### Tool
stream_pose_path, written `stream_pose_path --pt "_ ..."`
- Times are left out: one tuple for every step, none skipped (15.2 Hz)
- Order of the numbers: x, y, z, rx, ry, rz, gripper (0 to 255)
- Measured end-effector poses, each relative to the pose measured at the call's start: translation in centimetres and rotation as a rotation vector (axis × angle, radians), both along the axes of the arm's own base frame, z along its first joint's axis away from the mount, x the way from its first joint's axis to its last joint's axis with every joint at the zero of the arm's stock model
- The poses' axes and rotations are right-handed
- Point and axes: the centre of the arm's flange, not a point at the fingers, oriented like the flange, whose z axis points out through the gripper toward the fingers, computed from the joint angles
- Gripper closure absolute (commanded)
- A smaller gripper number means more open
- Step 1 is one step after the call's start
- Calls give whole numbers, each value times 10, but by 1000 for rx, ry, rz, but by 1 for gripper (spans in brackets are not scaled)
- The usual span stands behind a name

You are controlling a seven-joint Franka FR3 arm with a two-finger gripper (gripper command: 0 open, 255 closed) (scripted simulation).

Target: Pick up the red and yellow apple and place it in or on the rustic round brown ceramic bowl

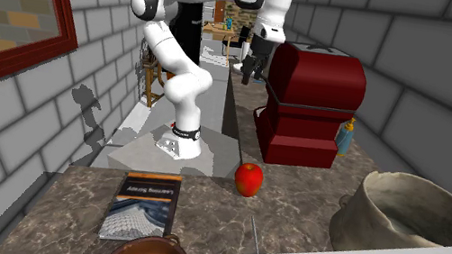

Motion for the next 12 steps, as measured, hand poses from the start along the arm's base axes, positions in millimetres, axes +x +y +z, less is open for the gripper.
stream_pose_path --pt "0 0 0 0 0 0 0" --pt "2 -5 -2 -1 -4 2 0" --pt "4 -13 -9 -2 -10 4 0" --pt "7 -21 -15 -3 -18 7 0" --pt "10 -26 -23 -5 -27 11 0" --pt "15 -34 -27 -6 -36 14 0" --pt "20 -47 -32 -7 -45 18 0" --pt "23 -54 -42 -9 -53 22 0" --pt "27 -65 -48 -11 -63 26 0" --pt "32 -74 -56 -13 -72 30 0" --pt "36 -83 -63 -15 -81 34 0" --pt "42 -93 -70 -16 -91 39 0"
